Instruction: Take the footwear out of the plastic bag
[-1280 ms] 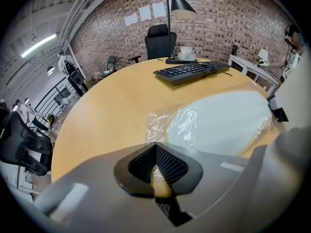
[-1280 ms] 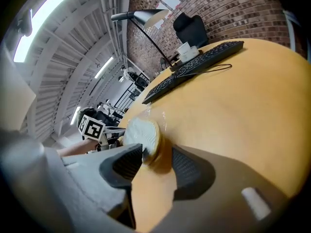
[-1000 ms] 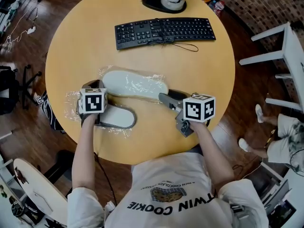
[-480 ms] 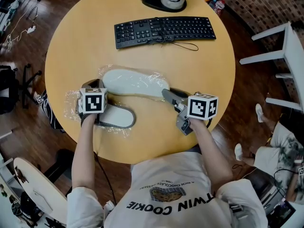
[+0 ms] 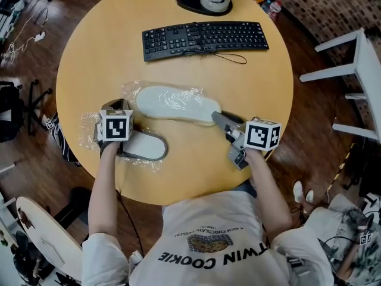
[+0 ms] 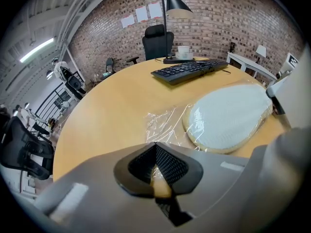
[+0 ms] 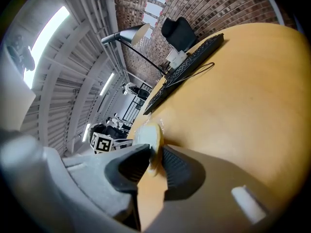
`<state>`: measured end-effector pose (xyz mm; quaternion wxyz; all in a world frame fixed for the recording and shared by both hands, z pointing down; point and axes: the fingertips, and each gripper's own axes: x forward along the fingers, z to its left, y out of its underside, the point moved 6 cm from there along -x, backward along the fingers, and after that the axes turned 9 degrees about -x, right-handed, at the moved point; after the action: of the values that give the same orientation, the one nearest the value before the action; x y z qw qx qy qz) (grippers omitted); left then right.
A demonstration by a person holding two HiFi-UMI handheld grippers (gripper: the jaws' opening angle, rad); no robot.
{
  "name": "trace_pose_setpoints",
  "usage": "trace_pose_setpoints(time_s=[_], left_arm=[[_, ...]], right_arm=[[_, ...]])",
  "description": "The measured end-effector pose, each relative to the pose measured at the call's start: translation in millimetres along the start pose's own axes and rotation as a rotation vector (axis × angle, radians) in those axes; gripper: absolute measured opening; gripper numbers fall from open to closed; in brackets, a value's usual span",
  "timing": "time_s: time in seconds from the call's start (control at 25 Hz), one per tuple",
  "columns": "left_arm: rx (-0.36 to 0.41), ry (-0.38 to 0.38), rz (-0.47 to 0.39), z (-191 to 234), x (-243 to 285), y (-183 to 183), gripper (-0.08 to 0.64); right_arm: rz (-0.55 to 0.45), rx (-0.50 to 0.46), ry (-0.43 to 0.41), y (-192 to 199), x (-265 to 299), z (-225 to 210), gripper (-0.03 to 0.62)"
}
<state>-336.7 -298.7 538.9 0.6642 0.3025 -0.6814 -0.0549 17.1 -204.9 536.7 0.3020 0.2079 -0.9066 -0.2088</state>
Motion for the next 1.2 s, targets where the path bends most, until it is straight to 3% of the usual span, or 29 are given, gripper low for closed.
trace_pose_setpoints(time_s=[0.44, 1.2], left_arm=[[-0.002, -0.001, 0.001, -0.5, -0.7, 2.8, 0.001], [0.012, -0.019, -0.013, -1.7, -2.4, 1.6, 0.000]], right_arm=[[-0.048, 0.004, -0.052, -4.3, -30.2, -3.3, 0.072], [-0.087, 0.003, -0.025, -7.0, -98.1, -27.9, 0.069]])
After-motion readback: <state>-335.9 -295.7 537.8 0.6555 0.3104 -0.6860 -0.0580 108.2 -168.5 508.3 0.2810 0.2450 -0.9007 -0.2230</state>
